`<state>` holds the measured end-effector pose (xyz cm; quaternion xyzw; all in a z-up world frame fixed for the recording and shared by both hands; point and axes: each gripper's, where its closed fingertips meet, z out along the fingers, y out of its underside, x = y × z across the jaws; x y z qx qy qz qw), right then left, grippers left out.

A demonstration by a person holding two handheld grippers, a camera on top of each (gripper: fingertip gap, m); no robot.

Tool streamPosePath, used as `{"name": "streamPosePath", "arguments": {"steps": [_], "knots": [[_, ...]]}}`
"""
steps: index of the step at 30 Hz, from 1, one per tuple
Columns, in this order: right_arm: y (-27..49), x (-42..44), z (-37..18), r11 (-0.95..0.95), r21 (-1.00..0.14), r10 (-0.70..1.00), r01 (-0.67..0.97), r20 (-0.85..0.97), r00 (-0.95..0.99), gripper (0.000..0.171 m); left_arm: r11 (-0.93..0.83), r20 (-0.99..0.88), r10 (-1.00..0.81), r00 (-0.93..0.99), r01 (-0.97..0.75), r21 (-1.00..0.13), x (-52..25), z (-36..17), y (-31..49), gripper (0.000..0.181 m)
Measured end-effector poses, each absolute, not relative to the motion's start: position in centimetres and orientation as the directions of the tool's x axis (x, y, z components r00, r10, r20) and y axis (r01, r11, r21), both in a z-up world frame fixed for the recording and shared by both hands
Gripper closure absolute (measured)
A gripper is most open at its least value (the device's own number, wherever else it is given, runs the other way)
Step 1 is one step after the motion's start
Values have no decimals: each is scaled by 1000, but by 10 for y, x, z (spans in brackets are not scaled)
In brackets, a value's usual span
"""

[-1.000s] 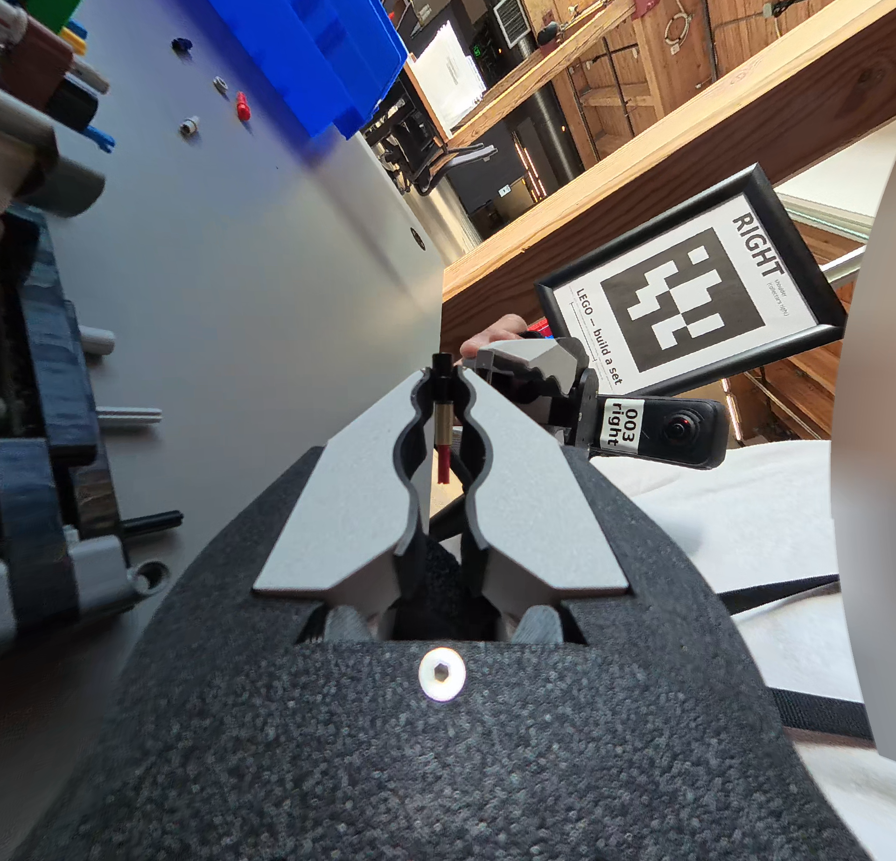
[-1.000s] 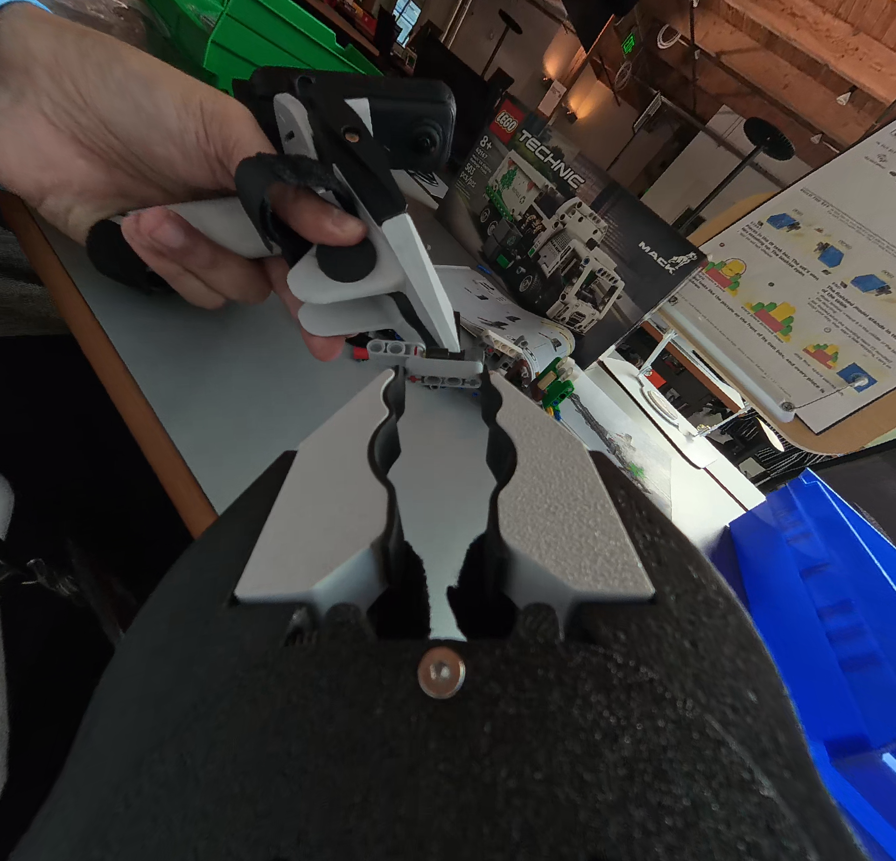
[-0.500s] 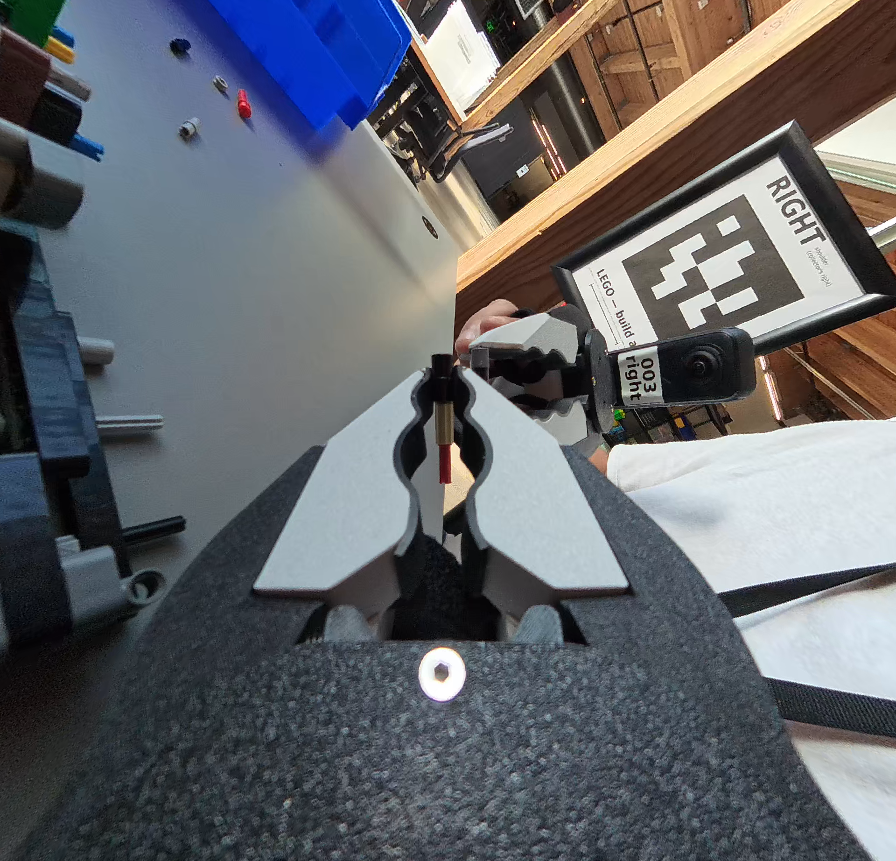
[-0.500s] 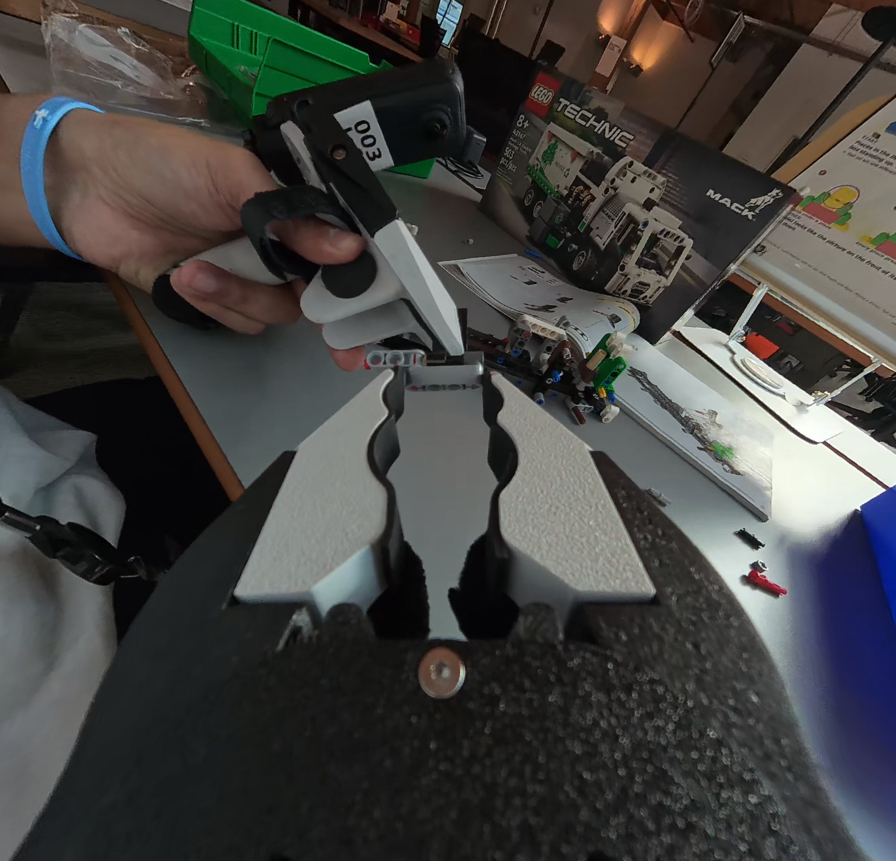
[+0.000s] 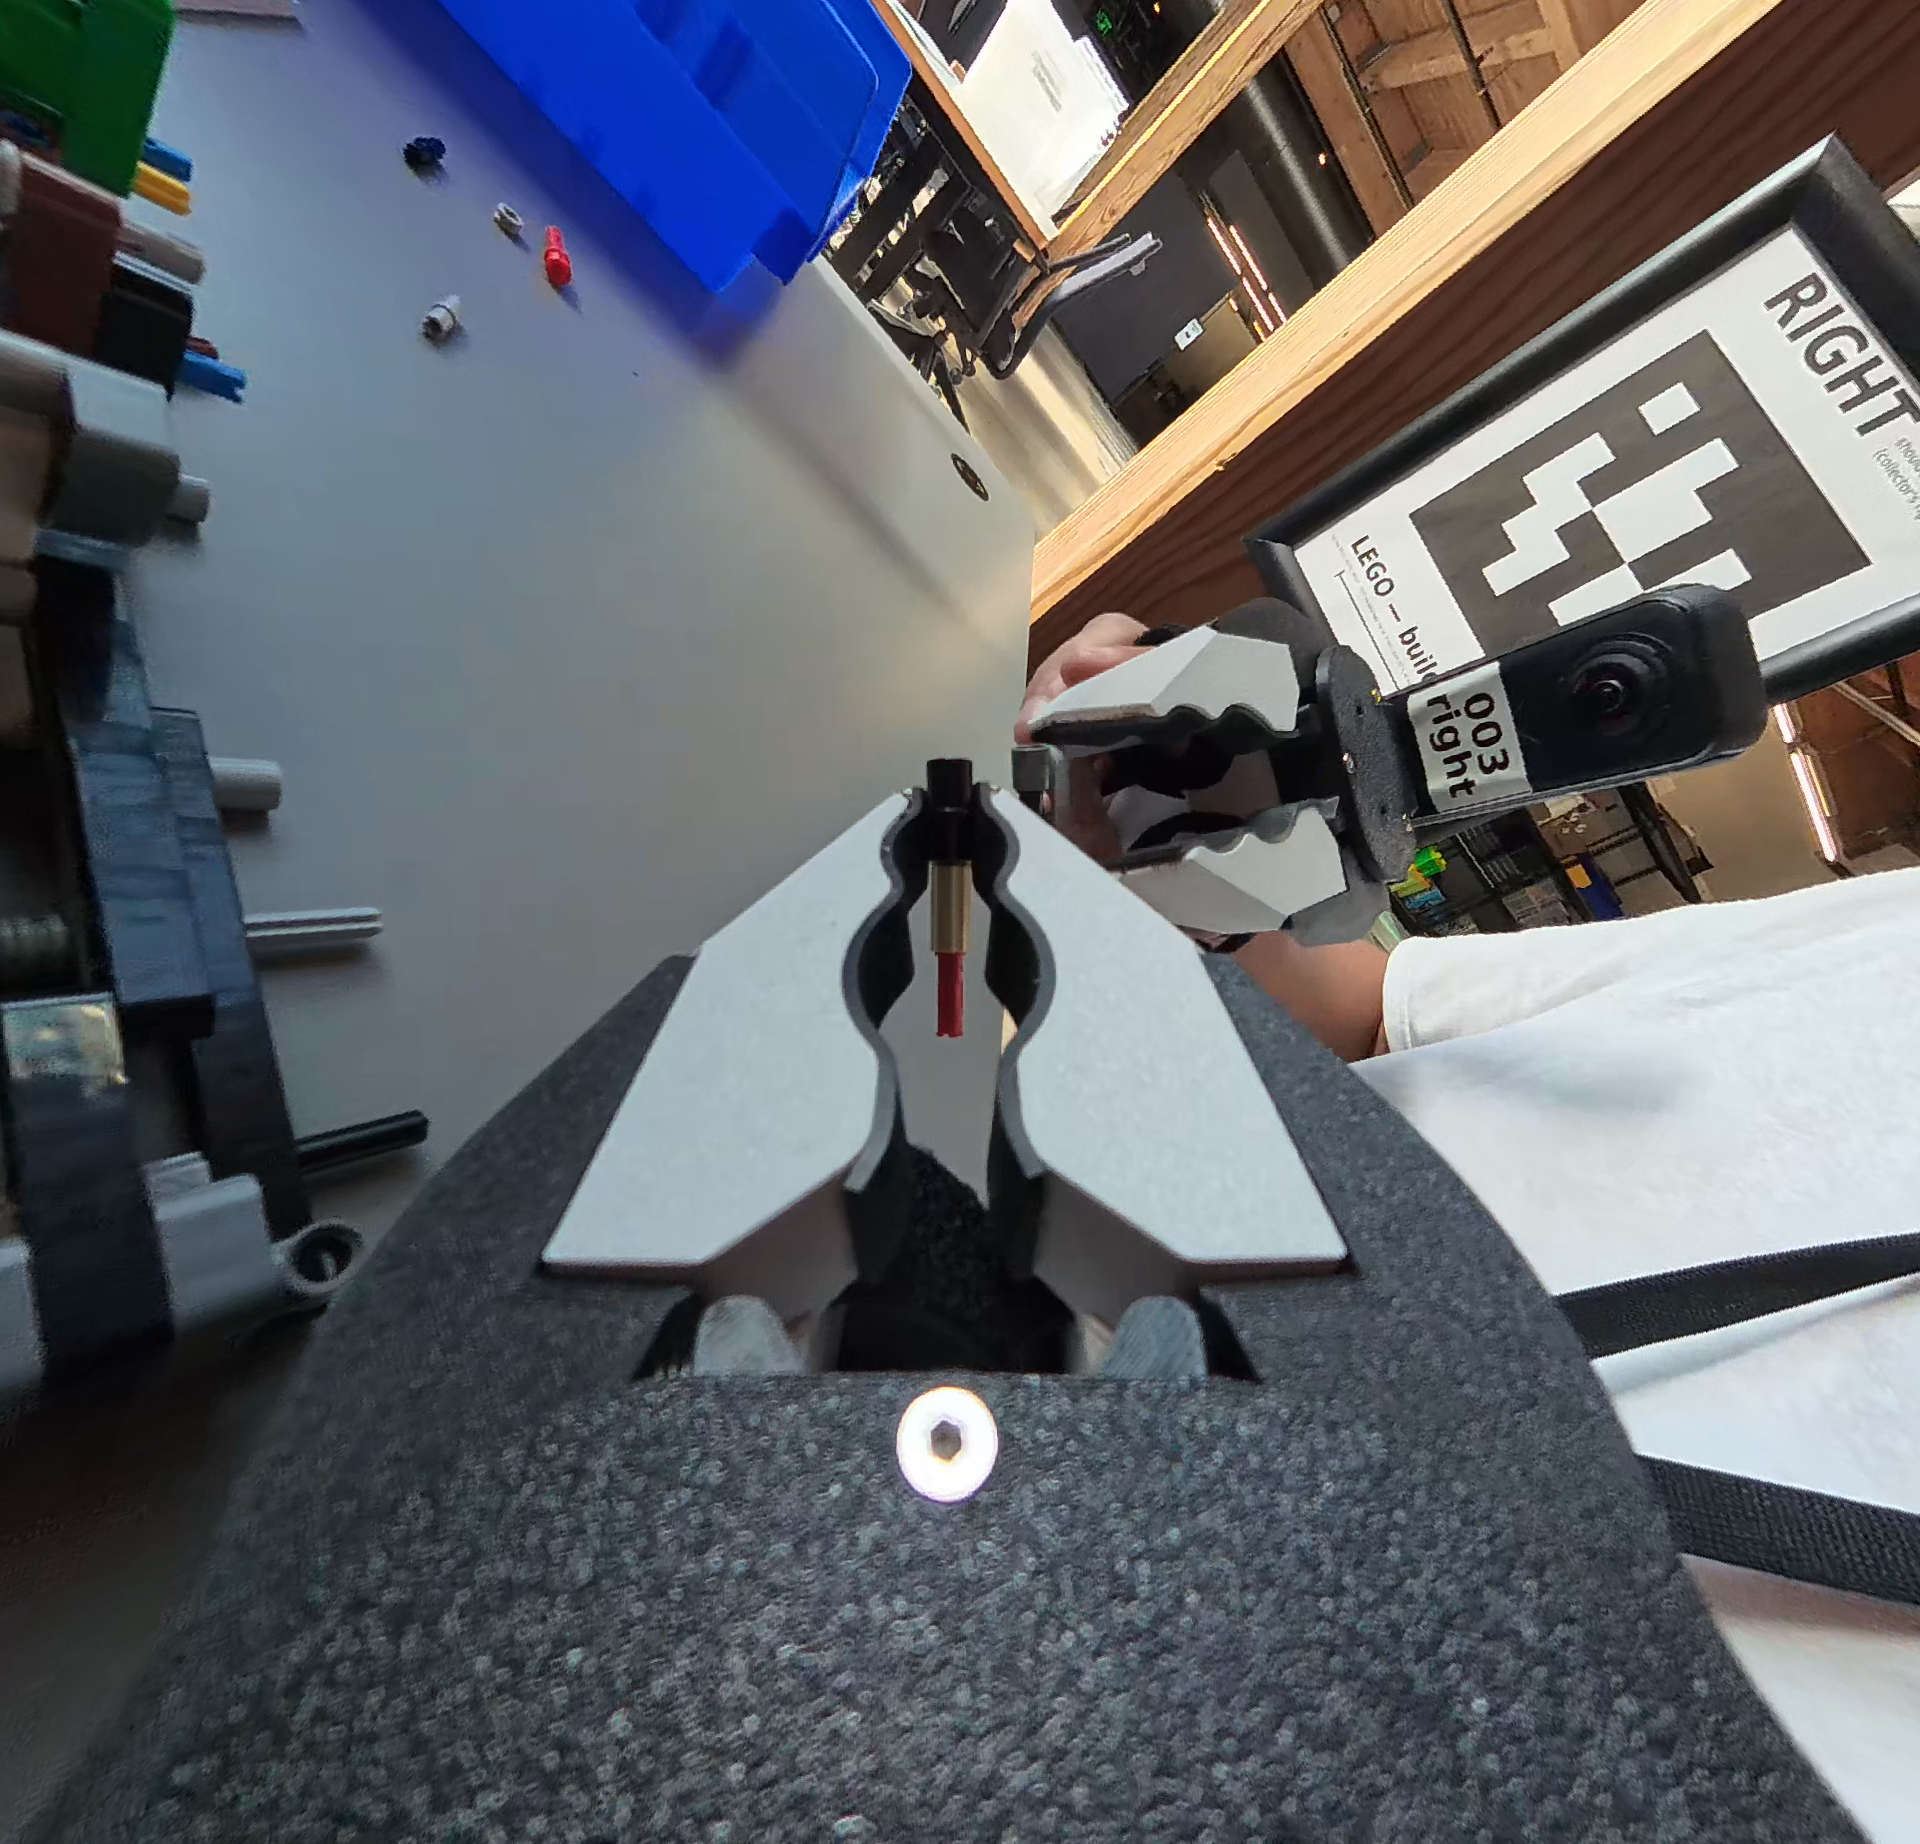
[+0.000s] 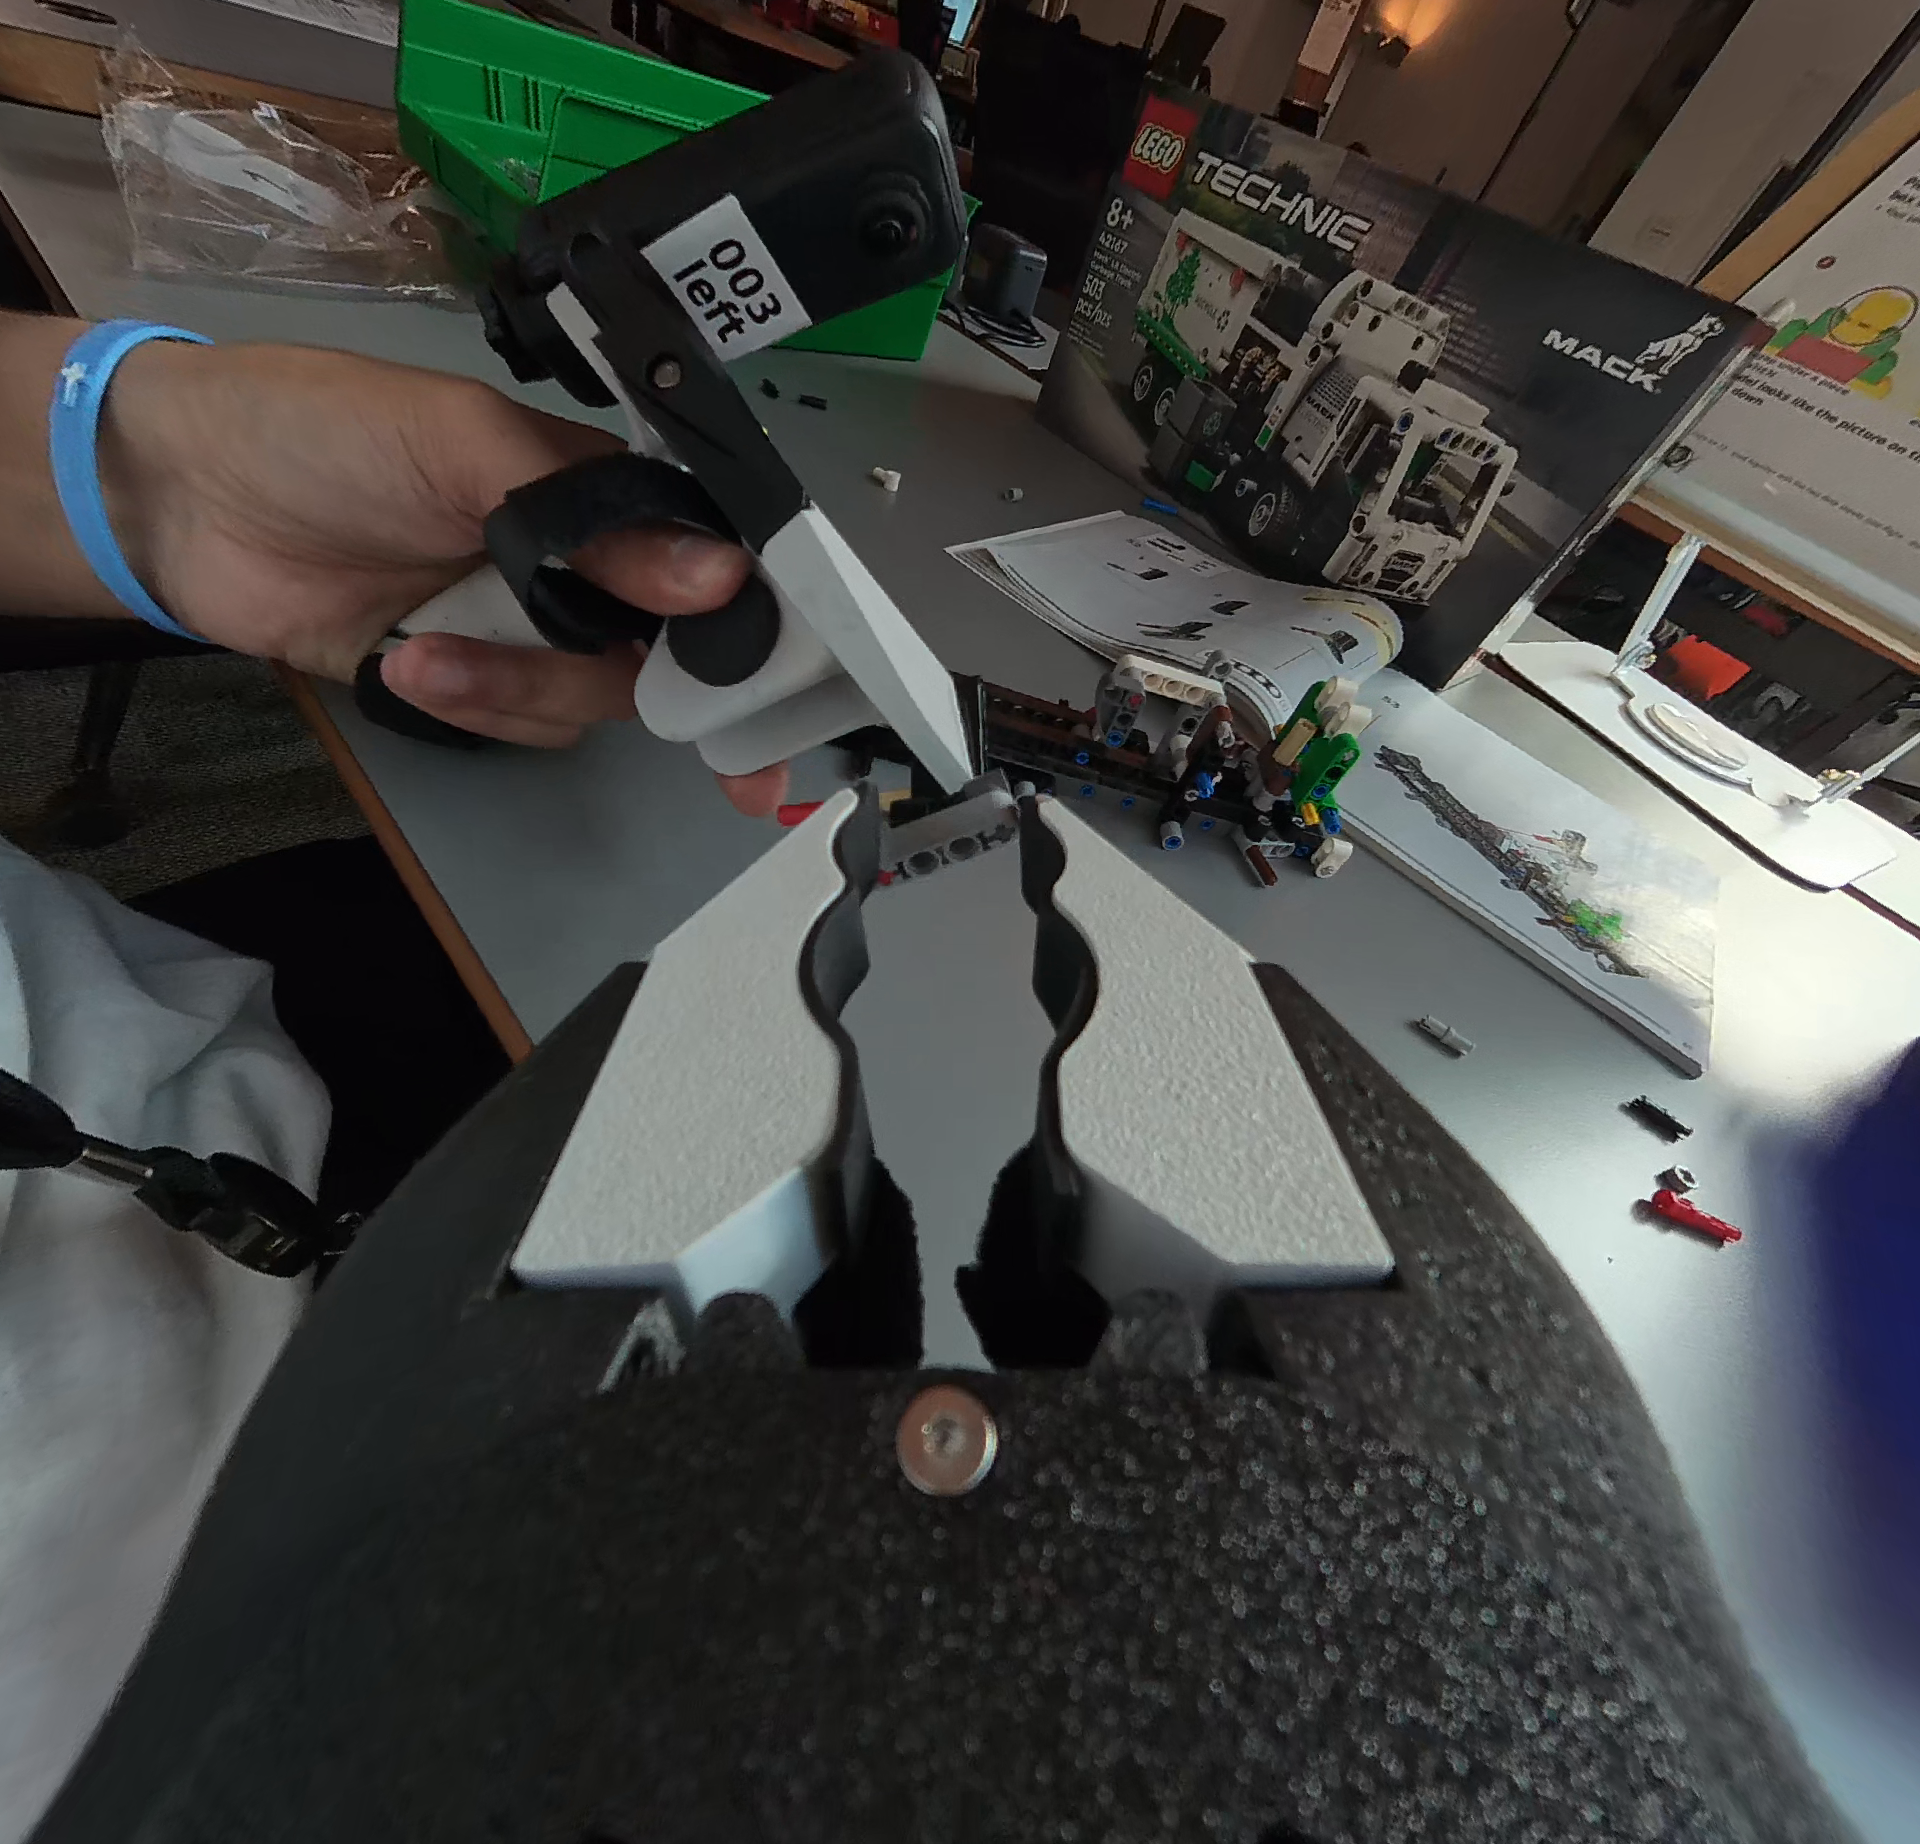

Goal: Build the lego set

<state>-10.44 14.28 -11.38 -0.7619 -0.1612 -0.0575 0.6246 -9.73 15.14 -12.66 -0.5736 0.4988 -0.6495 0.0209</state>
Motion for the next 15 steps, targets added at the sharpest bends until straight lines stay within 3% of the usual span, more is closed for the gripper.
{"name": "streamPosePath", "arguments": {"steps": [15], "knots": [[146,-100,-122,-202,-943,134,266,242,961,144,-499,700,-629,-337,-515,-696,-96,-125,154,175]]}}
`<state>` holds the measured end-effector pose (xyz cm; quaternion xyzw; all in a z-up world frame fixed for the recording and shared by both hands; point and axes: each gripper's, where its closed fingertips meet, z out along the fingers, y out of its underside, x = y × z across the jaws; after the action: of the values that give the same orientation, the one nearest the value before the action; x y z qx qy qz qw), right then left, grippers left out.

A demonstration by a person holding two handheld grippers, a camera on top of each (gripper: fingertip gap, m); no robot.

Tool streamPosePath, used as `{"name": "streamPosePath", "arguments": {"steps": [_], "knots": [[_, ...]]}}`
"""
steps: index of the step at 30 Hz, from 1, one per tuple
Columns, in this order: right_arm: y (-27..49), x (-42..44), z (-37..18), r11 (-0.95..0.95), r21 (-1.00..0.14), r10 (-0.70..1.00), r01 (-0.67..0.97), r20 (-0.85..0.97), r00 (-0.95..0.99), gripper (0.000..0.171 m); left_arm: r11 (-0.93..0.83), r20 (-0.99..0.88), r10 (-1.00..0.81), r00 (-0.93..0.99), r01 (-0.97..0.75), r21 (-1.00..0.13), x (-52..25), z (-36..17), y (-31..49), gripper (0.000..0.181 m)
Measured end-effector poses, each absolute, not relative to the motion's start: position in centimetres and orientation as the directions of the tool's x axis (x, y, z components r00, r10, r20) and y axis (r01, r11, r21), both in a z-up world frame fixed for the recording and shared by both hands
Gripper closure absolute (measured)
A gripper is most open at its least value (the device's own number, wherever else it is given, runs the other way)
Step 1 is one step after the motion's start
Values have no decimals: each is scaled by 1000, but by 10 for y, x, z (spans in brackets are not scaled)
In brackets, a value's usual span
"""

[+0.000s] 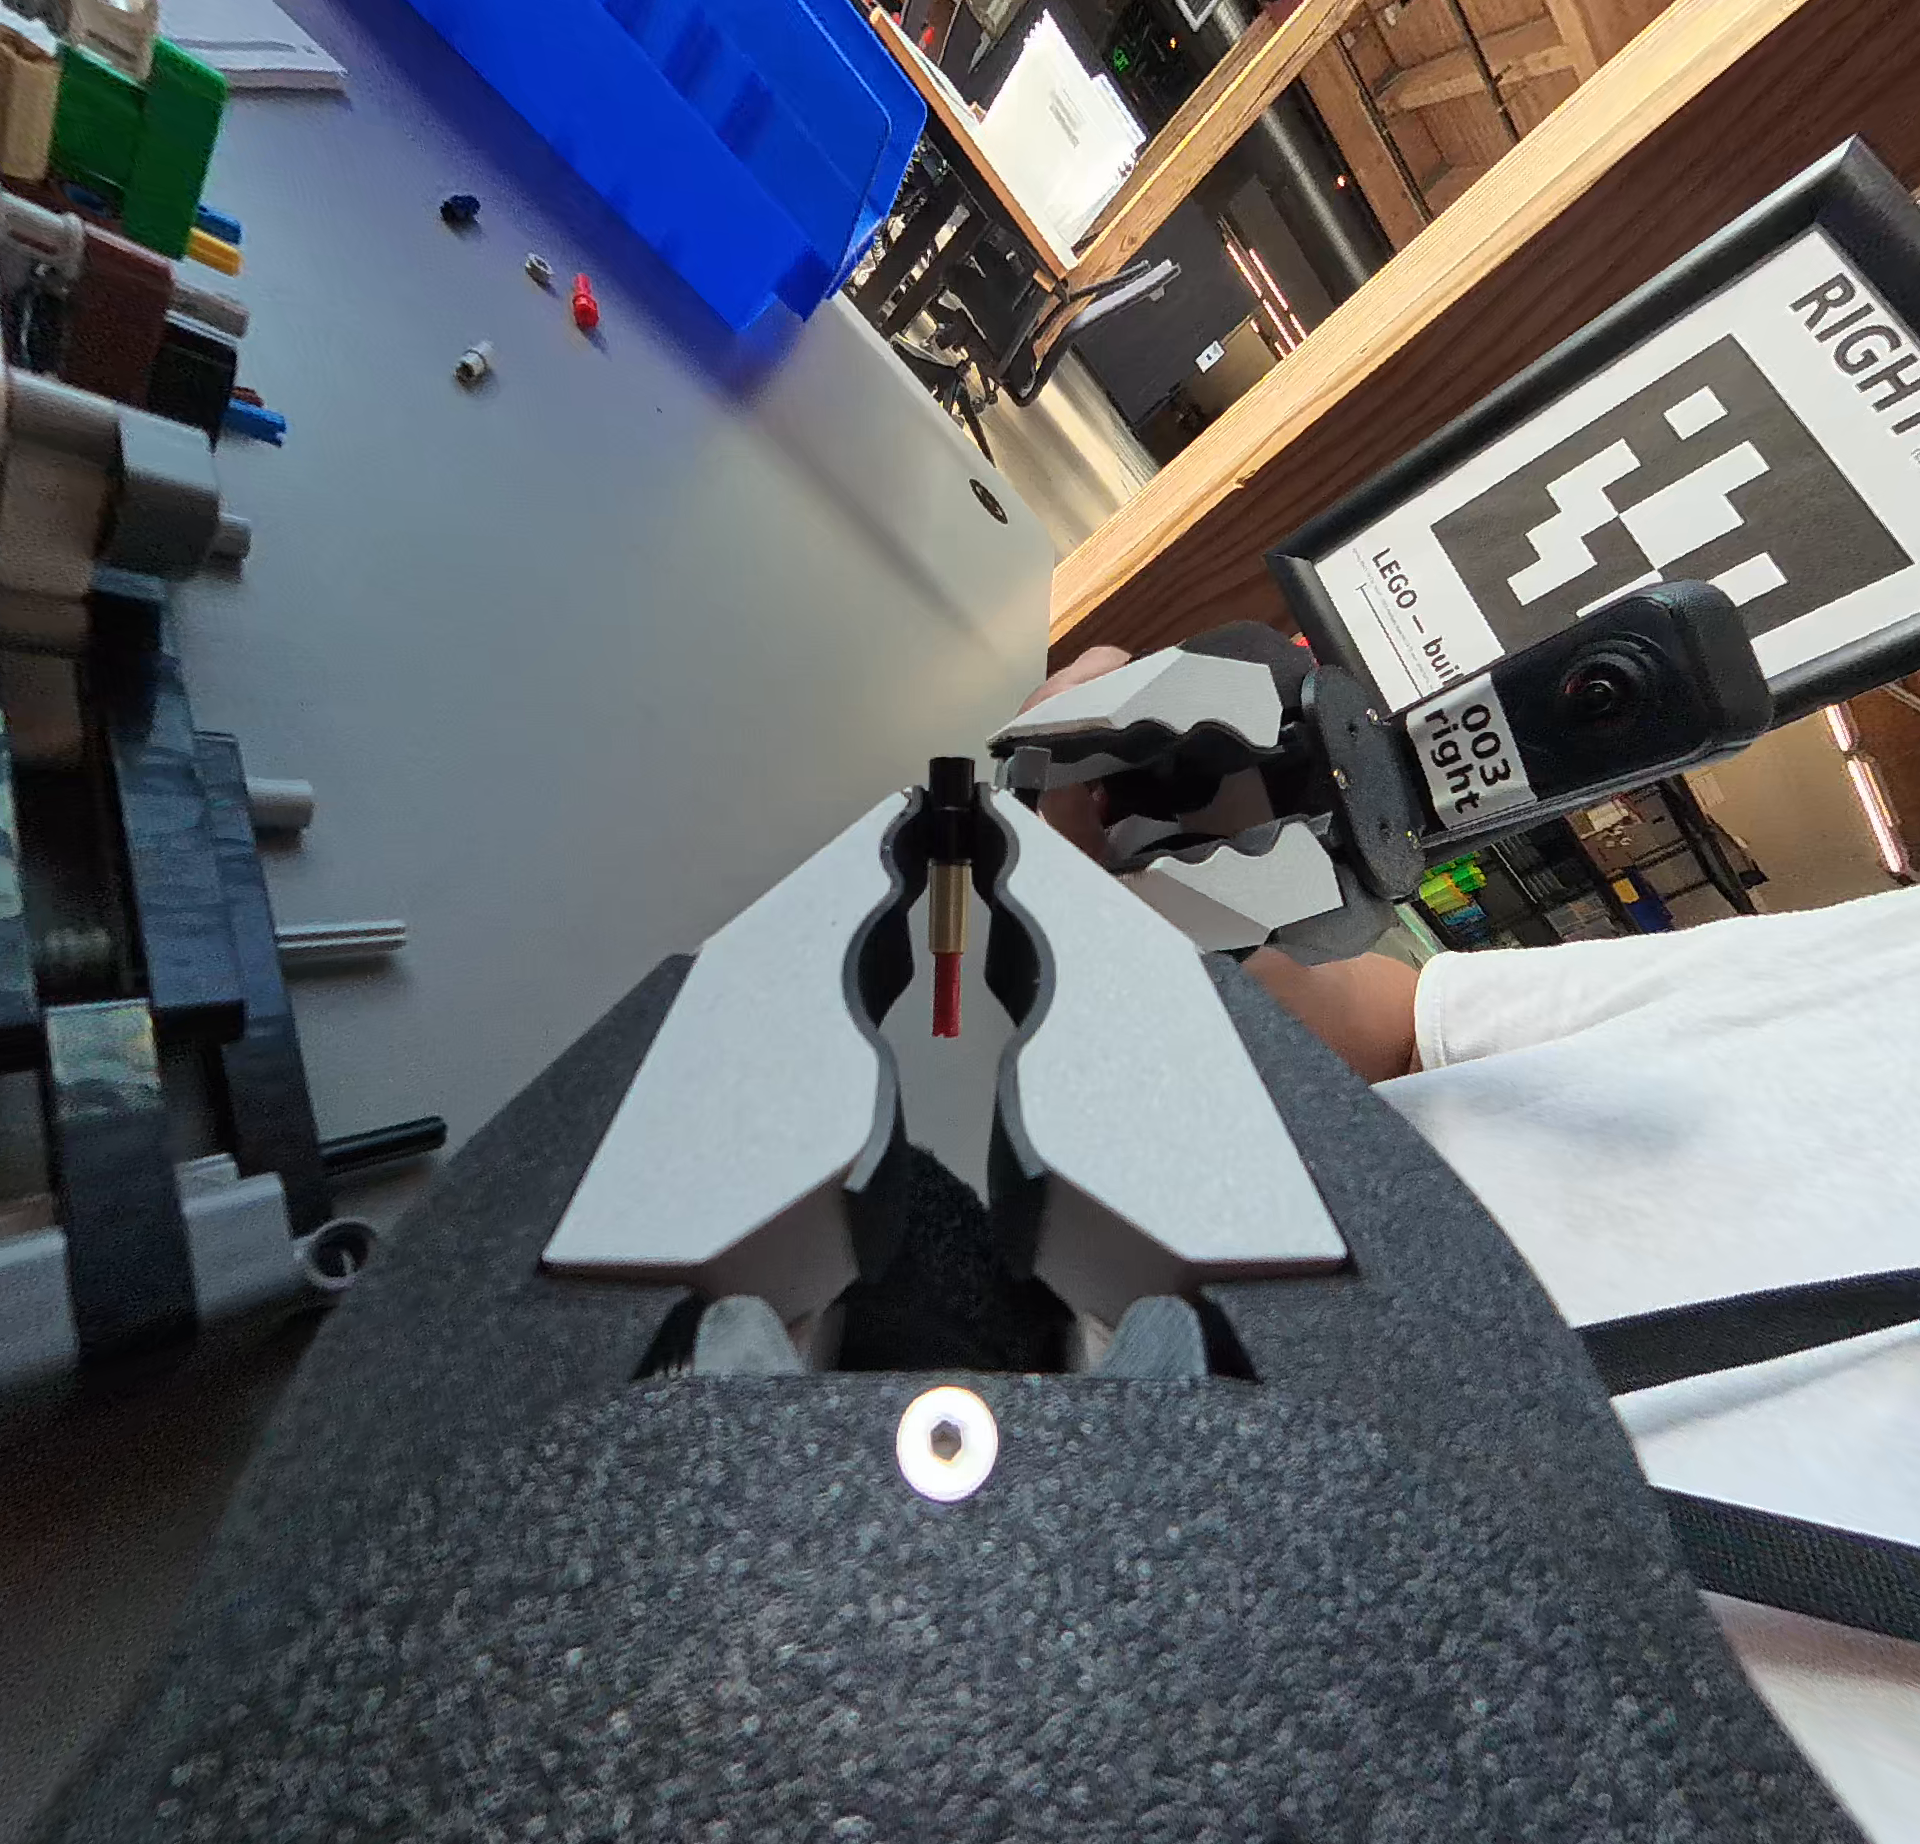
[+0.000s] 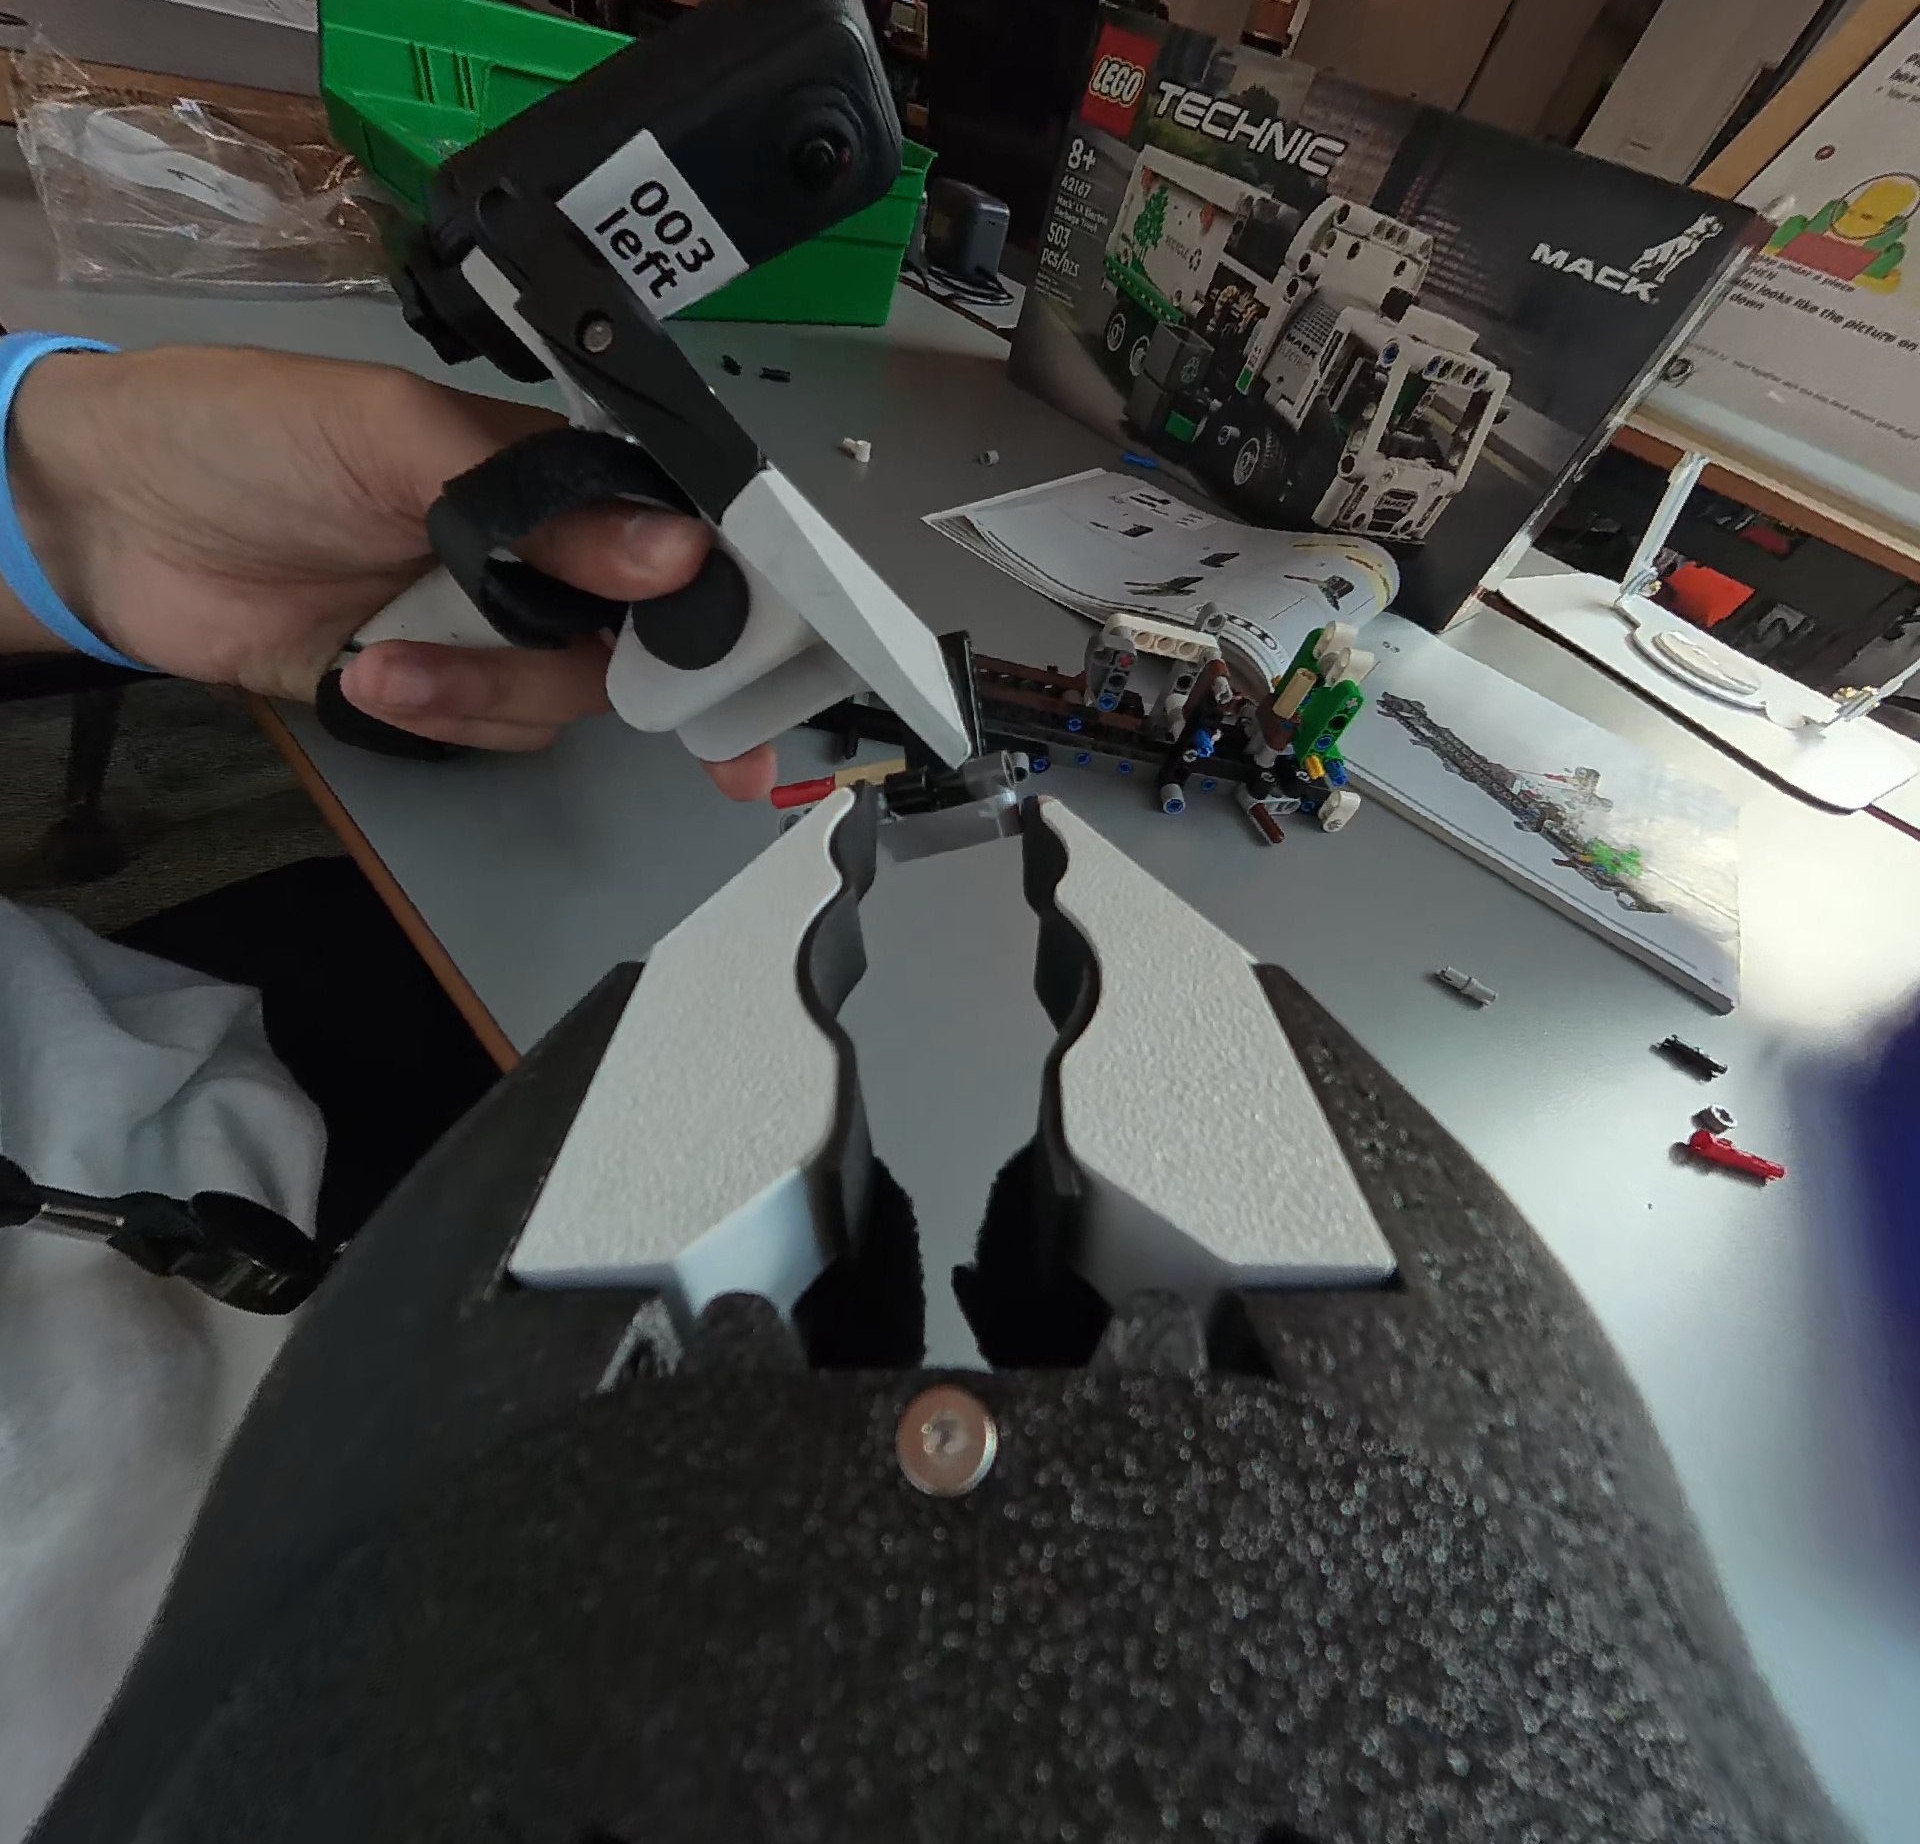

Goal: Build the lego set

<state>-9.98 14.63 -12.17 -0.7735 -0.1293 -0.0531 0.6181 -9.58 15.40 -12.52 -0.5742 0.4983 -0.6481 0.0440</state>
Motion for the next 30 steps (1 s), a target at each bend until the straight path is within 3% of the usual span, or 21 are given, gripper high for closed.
{"name": "streamPosePath", "arguments": {"steps": [5,14,19,26,30], "knots": [[145,-99,-121,-203,-955,133,216,191,972,146,-474,668,-653,-357,-495,-728,-97,-122,151,175],[144,-98,-124,-224,-922,117,315,295,948,146,-401,592,-721,-361,-481,-780,-96,-123,150,176],[142,-100,-122,-218,-941,149,259,230,962,145,-354,552,-739,-386,-476,-805,-98,-122,148,176],[140,-105,-115,-133,-906,155,403,382,911,144,-210,395,-792,-465,-401,-892,-102,-113,144,176],[145,-106,-123,-183,-941,212,284,244,946,145,-150,353,-841,-410,-450,-880,-99,-128,152,175]]}}
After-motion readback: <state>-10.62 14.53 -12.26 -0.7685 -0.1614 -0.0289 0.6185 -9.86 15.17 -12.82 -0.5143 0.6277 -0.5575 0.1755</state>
